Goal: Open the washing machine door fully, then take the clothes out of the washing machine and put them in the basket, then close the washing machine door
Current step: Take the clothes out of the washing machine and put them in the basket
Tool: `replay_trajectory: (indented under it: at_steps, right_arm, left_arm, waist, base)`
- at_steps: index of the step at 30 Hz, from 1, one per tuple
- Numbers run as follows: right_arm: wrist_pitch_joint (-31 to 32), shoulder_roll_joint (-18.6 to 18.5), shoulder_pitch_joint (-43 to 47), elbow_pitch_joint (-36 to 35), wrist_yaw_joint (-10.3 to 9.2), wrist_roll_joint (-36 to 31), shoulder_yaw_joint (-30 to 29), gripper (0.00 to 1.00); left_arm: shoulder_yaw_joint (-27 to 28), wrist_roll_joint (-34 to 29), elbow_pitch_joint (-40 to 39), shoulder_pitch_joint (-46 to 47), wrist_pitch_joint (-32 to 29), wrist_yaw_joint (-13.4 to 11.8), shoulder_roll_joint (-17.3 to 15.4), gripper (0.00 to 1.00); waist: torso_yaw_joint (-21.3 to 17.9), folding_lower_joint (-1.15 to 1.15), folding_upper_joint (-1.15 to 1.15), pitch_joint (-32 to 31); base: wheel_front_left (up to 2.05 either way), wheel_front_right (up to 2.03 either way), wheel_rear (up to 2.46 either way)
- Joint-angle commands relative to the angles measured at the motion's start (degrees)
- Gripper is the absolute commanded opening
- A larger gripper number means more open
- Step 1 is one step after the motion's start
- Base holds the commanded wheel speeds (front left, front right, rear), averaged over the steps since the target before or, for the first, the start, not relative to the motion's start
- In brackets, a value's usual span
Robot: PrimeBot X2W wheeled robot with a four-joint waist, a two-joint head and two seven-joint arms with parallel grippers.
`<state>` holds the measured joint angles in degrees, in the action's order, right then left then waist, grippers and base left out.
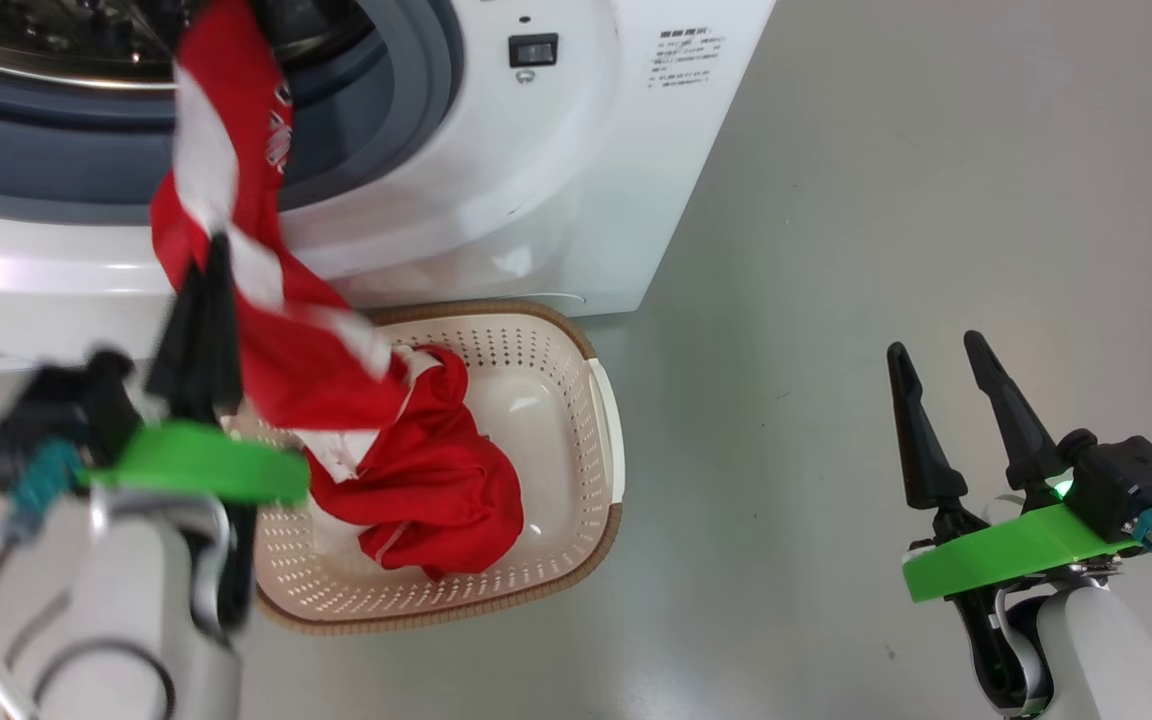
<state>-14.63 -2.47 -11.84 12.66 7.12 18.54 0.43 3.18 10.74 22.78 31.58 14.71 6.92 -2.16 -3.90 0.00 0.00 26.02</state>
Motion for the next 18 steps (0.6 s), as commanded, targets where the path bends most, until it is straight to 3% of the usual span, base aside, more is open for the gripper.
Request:
replay_trajectory:
  at_steps: [1,8,18]
  right_arm:
    - [-0.4,-0.4,1.3,-1.0,0.36,-0.3,1.2,1.00]
    - [-0.4,-0.4,1.4,-0.9,0.36,-0.6,1.2,1.00]
    - [-0.4,-0.4,0.5,-1.1,0.36,-0.7,1.6,1.00]
  left_arm:
    - [1.2,0.2,-1.9,-2.2,0.3,-0.2,-1.1,0.00]
    - [-2.4,2.7,-0.4,-10.6,0.3,-0.5,-0.7,0.00]
    - [-9.3,4.5,8.4,-9.9,0.3,-1.5,-0.7,0.00]
  waist:
    - [0.0,0.00,0.00,-0.2]
    - [0.4,0.00,0.00,-0.6]
    - [0.2,0.00,0.00,1.0]
  base:
    - [0.00,0.00,0.00]
    - [0.00,0.00,0.00]
    - [0.00,0.00,0.00]
